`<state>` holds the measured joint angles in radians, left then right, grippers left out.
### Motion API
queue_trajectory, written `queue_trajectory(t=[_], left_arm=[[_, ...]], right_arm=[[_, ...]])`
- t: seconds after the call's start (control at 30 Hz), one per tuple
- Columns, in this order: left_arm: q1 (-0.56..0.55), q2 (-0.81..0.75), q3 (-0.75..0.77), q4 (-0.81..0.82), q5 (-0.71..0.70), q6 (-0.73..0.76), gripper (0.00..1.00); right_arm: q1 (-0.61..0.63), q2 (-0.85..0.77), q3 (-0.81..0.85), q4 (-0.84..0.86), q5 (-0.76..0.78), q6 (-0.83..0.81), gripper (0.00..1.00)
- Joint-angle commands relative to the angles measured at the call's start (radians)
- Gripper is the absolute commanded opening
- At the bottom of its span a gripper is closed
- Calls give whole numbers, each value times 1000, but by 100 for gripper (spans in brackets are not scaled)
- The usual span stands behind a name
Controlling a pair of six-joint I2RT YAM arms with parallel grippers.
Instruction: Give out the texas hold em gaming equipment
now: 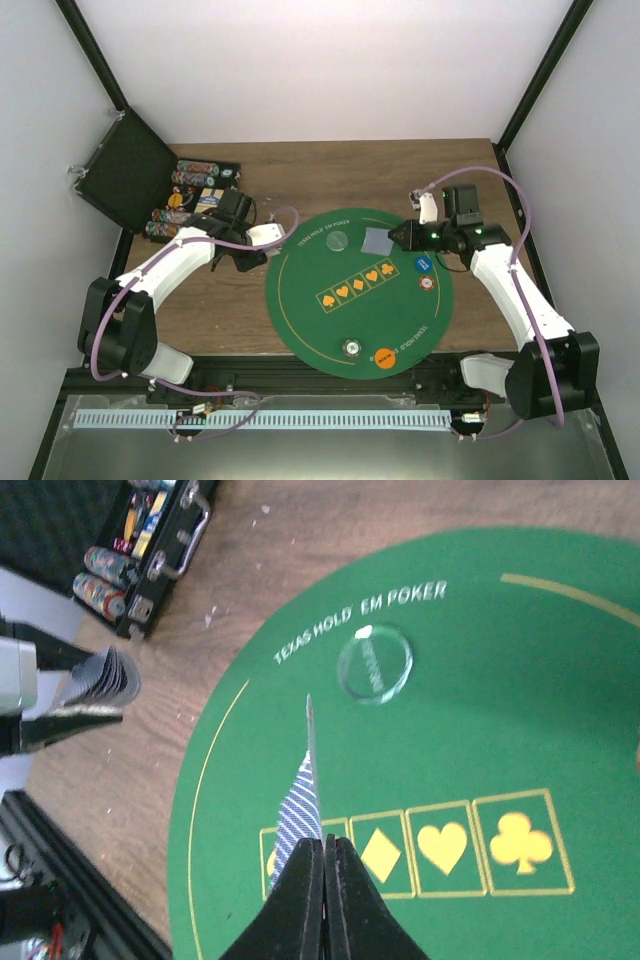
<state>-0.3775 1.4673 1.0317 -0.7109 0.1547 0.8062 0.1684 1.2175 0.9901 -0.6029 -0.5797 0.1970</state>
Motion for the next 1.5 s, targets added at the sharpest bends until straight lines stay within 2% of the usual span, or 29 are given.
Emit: queue_trajectory(t=[0.0,0.1,0.27,0.47,0.6,0.67,0.8,0.87,0.93,1.07,1.2,1.3,1.47], left_arm=[[8,-24,-2,14,-11,-19,52],[8,-21,2,11,-9,-23,52],[8,-23,2,10,-10,-25,52],[8,-20,8,8,-6,-24,52],[8,-28,10,8,-8,-24,52],[8,-29,15,6,-2,-23,52],[8,-22,27,1,0,-14,52],[9,-20,27,2,0,-7,52],[9,-20,27,5,3,-5,52],[9,-18,29,7,5,-1,52],[9,-20,30,5,7,3,52],[9,-22,26,3,8,5,52],[10,-22,27,-3,5,7,52]], right_arm=[[-14,-44,-52,-64,-105,16,1],[-16,-34,-59,-82,-78,60,1],[-44,-98,-149,-5,37,156,1],[-366,-186,-237,171,-31,246,1],[-396,-186,-256,204,30,273,1],[-402,-165,-249,206,31,165,1],[-408,-88,-91,114,183,-127,1],[-406,-77,-21,90,203,-244,1],[-406,-99,14,81,176,-356,1],[-407,-185,7,6,25,-701,1],[-405,-134,74,-239,51,-868,1],[-385,-137,31,-282,134,-920,1],[-290,-158,-41,-412,38,-1095,1]])
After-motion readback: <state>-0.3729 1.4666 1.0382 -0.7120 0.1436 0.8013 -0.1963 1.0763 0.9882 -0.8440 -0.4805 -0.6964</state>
